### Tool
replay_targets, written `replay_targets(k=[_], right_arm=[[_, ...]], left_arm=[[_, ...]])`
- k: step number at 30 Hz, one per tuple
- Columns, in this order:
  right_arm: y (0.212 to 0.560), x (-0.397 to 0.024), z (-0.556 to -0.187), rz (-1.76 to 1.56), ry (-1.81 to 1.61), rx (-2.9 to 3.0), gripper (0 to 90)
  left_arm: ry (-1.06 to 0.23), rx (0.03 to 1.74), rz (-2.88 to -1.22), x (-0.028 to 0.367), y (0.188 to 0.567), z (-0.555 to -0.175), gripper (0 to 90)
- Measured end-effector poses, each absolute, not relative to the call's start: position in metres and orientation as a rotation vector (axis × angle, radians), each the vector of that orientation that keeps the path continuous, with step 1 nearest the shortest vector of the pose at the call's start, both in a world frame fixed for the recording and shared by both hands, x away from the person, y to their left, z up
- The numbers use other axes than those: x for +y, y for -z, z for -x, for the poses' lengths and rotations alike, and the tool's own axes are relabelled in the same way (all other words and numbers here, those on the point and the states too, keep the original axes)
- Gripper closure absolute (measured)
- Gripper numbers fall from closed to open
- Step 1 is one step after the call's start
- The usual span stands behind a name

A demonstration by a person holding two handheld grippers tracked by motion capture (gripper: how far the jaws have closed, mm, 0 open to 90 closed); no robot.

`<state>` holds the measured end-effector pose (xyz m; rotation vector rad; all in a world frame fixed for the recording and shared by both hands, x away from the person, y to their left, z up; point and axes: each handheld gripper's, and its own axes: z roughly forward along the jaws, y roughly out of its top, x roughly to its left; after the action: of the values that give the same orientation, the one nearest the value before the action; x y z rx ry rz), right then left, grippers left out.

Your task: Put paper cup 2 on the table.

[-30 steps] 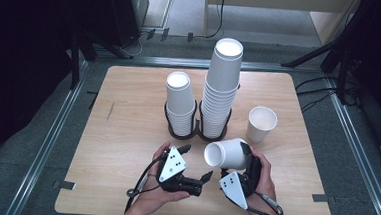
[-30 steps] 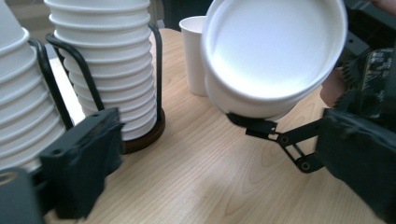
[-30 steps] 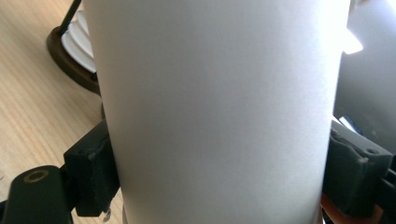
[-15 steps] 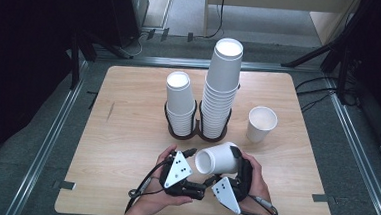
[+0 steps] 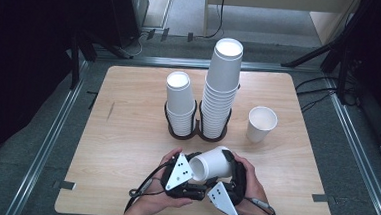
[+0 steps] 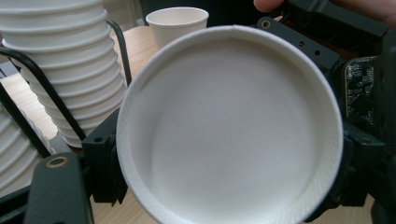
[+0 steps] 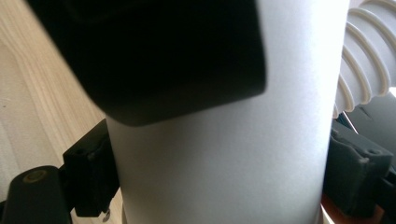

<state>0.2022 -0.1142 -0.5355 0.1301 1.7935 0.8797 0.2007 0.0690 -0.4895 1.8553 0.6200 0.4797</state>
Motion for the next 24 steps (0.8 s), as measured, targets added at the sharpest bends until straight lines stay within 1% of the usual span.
replay_targets(k=[6, 19, 21, 23, 24], right_arm=[[0.535, -0.116, -0.203, -0.116, -0.882, 1.805, 12.3], [0.531, -0.119, -0.201, -0.118, -0.928, 1.800, 7.6], [0.530, -0.119, -0.201, -0.139, -0.926, 1.784, 4.7], [0.528, -0.120, -0.201, -0.156, -0.937, 1.784, 0.0], [0.526, -0.121, -0.202, -0.161, -0.938, 1.783, 0.0]], left_arm=[[-0.451, 0.619, -1.848, 0.071, 0.489, -0.202, 19.5], [-0.373, 0.608, -1.812, 0.080, 0.486, -0.206, 23.0], [-0.365, 0.611, -1.801, 0.081, 0.486, -0.207, 23.3], [-0.368, 0.609, -1.790, 0.086, 0.485, -0.207, 23.5], [-0.359, 0.613, -1.777, 0.088, 0.484, -0.208, 23.6]])
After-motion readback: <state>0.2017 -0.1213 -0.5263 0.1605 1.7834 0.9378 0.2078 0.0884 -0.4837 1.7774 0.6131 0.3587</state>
